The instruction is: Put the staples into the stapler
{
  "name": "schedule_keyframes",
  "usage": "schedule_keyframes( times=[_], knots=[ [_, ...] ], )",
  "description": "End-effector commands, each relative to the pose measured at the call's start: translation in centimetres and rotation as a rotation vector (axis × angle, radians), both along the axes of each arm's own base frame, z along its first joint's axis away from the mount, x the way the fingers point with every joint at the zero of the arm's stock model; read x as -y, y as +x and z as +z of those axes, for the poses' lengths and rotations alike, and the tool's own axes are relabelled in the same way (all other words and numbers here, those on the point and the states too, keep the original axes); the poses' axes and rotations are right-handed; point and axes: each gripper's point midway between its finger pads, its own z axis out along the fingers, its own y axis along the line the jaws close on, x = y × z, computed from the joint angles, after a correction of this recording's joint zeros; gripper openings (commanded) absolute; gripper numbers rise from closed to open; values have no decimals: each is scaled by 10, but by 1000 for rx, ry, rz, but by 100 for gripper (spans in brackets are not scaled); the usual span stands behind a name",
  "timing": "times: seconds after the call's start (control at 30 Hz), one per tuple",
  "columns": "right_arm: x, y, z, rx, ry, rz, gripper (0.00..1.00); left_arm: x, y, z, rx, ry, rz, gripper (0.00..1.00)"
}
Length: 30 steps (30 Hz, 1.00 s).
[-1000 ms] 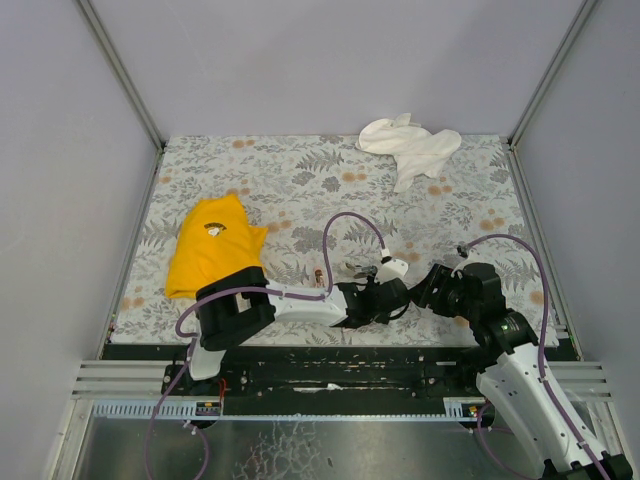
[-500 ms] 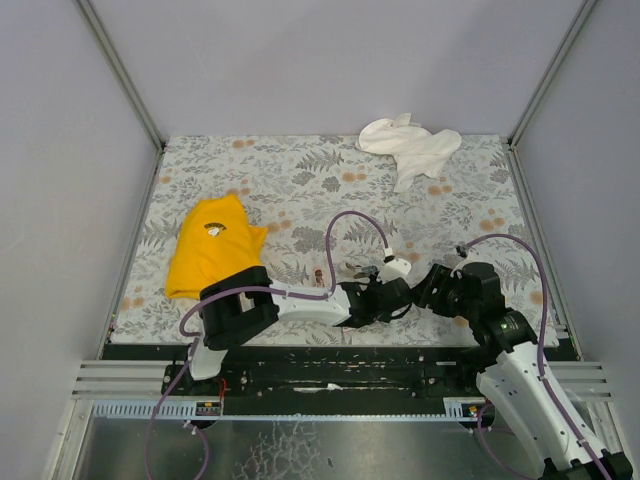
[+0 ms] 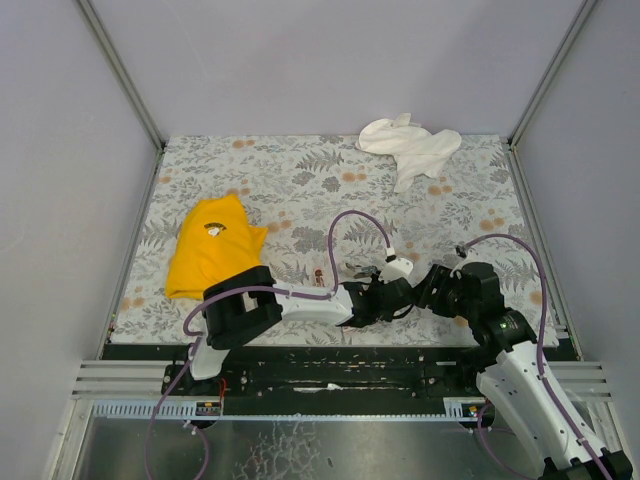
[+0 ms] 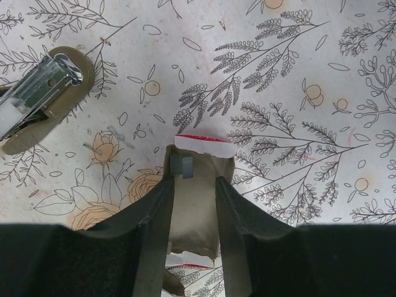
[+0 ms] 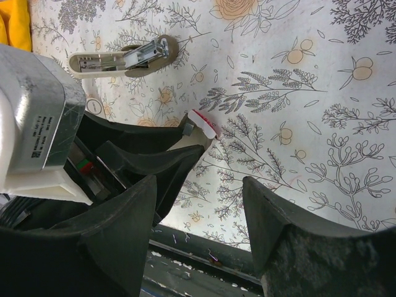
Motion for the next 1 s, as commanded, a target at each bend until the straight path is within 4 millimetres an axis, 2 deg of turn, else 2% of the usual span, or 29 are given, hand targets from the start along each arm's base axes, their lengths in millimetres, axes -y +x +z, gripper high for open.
schedule_keyframes(
  times=[0.0, 0.23, 0.5, 0.67, 0.83, 0.97],
  knots=[
    [-1, 8, 7, 46, -3, 9, 64, 1, 7, -4, 33, 28, 5, 33],
    [-1, 7, 5, 43, -2, 8, 64, -2, 11, -9, 30, 43, 9, 33],
    [-1, 7, 4, 42, 1, 11, 64, 0, 10, -10, 23, 31, -7, 19],
    [-2, 8, 6, 45, 4, 11, 64, 5, 5, 6, 20, -40, -43, 16],
    [-2, 7, 7, 47, 5, 14, 64, 6, -2, 41, 26, -129, -90, 15],
    [-3, 8, 7, 49, 10, 14, 64, -1, 3, 64, 33, -171, -72, 21]
  ],
)
